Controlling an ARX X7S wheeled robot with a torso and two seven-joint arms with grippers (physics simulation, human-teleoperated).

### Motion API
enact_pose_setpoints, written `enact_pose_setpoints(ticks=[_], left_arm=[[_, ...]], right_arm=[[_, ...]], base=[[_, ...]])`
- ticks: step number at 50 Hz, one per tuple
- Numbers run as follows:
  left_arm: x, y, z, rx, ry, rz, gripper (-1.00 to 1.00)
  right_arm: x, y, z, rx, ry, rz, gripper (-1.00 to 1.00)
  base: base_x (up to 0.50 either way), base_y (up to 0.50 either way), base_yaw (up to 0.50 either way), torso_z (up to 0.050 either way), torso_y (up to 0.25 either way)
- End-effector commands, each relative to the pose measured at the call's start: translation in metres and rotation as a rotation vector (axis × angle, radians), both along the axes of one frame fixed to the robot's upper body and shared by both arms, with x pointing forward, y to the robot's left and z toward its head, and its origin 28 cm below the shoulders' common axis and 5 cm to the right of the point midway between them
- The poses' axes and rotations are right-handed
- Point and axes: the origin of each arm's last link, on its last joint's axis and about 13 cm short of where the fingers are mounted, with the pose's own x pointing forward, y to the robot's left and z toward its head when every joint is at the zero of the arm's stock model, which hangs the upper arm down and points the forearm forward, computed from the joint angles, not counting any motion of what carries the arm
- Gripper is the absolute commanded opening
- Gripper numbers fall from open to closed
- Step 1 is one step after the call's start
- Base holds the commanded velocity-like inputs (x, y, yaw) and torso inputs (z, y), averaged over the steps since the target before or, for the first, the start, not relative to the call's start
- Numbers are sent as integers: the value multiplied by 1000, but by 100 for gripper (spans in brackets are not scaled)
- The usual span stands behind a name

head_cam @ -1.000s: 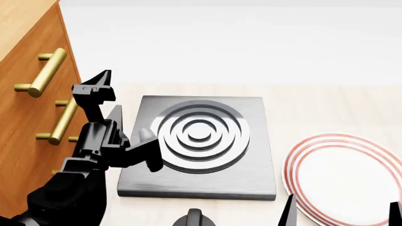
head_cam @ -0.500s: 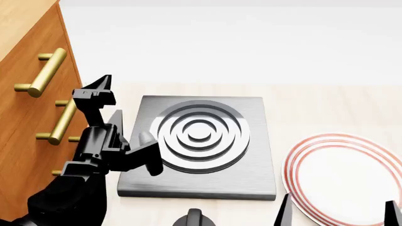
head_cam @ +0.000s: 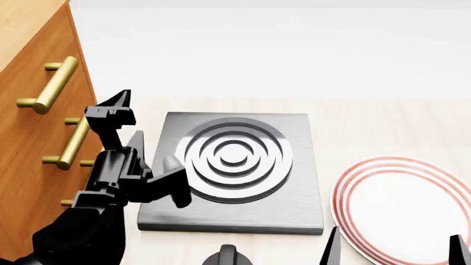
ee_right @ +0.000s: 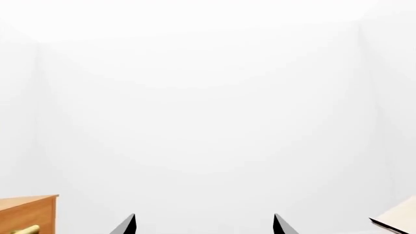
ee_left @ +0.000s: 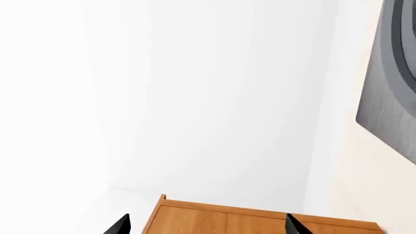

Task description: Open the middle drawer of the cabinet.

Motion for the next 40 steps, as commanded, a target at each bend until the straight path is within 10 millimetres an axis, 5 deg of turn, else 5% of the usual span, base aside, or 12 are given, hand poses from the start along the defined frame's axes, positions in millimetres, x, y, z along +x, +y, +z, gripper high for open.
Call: enact_pose_setpoints(ticks=[1, 40], left_arm=[[-5, 1, -11, -22, 25, 5, 100], [-18, 12, -41, -22, 63, 10, 100]], right_arm=[[0, -1, 0, 1, 0, -5, 100], [-1, -1, 1, -3, -3, -11, 100]], base=[[0, 0, 0, 0, 0], [0, 0, 0, 0, 0]])
